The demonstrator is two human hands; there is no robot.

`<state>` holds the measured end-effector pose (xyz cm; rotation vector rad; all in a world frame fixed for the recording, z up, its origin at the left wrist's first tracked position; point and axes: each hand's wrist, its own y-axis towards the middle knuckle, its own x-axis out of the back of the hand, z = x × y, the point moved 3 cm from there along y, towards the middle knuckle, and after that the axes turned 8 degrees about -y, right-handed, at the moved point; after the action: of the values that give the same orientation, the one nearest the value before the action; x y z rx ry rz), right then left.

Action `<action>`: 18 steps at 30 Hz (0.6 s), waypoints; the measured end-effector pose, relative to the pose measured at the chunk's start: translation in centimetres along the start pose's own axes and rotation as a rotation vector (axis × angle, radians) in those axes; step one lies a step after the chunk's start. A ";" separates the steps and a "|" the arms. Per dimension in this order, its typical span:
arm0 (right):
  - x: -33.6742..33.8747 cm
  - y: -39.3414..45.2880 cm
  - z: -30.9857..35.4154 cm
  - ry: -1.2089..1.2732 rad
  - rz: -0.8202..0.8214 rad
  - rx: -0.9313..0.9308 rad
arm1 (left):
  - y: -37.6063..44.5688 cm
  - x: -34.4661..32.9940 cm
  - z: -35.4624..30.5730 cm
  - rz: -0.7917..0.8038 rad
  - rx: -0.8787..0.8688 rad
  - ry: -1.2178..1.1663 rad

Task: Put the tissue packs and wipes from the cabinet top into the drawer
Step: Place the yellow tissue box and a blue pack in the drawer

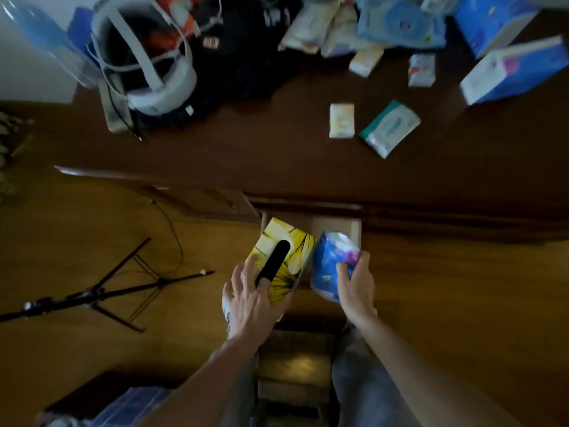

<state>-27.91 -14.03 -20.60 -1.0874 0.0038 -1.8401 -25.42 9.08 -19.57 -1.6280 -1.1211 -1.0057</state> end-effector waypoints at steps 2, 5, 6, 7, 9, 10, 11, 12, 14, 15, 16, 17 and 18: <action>-2.9 1.7 -3.3 -0.053 0.052 -0.043 | -0.1 -4.5 1.5 0.043 0.012 0.029; -7.7 5.7 -8.8 -0.088 0.123 -0.070 | 1.8 -11.8 3.4 0.079 0.015 0.037; -9.3 7.2 -10.6 -0.075 0.145 -0.056 | 2.8 -14.3 3.9 0.086 0.014 0.039; -10.9 8.7 -12.5 -0.072 0.161 -0.043 | 4.0 -16.7 4.3 0.093 0.008 0.045; -13.7 11.8 -16.0 -0.104 0.175 -0.020 | 6.4 -21.2 5.0 0.104 -0.026 0.063; -15.0 13.3 -17.7 -0.118 0.185 -0.019 | 7.5 -23.2 5.4 0.102 -0.043 0.072; -16.2 14.8 -19.3 -0.121 0.199 -0.025 | 8.5 -25.1 5.8 0.100 -0.058 0.079; -17.2 16.3 -20.9 -0.125 0.221 -0.037 | 9.5 -26.8 6.1 0.096 -0.069 0.088; -19.2 18.9 -23.4 -0.154 0.258 -0.072 | 11.2 -29.6 6.6 0.099 -0.088 0.107; -20.1 20.1 -24.3 -0.169 0.267 -0.083 | 12.1 -30.8 6.8 0.106 -0.096 0.124; -20.8 21.2 -24.9 -0.181 0.266 -0.080 | 13.0 -31.7 6.9 0.112 -0.105 0.143; -21.3 22.4 -25.2 -0.194 0.261 -0.062 | 13.9 -32.5 7.0 0.124 -0.114 0.158; -21.9 23.4 -25.3 -0.208 0.273 -0.032 | 14.6 -33.3 7.0 0.150 -0.125 0.171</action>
<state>-24.98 -21.50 -60.66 -1.2320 0.0572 -1.4840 -19.27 5.19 -55.89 -1.6628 -0.8240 -1.1109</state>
